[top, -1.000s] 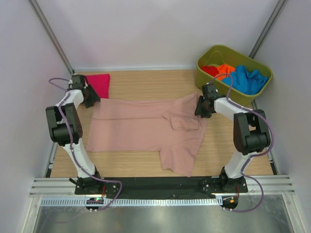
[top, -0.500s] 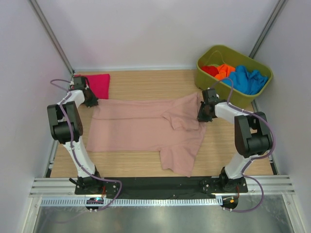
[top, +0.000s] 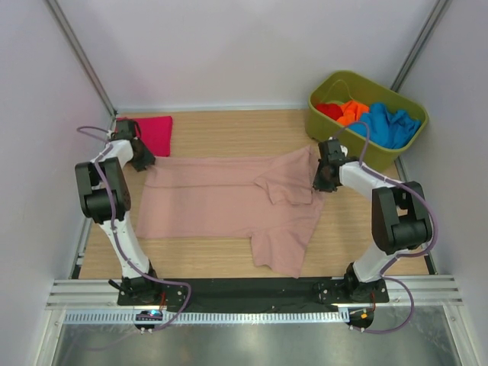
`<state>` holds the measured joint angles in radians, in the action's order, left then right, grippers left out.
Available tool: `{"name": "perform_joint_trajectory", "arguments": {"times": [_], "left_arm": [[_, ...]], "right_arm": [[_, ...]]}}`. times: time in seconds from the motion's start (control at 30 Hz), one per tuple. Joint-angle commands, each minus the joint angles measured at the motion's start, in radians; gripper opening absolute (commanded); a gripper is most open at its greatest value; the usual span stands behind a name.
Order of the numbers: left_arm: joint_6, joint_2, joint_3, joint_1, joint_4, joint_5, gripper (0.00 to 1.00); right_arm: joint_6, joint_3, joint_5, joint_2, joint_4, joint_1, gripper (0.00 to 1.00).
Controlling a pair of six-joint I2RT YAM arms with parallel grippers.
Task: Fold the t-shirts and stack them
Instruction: Fold the tshirt
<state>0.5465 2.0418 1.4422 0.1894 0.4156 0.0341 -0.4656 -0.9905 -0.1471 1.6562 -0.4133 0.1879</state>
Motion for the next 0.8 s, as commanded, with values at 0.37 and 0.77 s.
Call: {"name": "perform_joint_trajectory", "arguments": {"times": [0.37,0.77], "left_arm": [[0.145,-0.337,0.003,0.004,0.296,0.191,0.57],[0.222,-0.525,-0.149,0.01,0.396,0.151,0.86]], "right_arm": [[-0.017,-0.006,-0.091,-0.246,-0.303,0.548,0.39],[-0.445,0.325,-0.155,-0.49,-0.337,1.039,0.46]]}}
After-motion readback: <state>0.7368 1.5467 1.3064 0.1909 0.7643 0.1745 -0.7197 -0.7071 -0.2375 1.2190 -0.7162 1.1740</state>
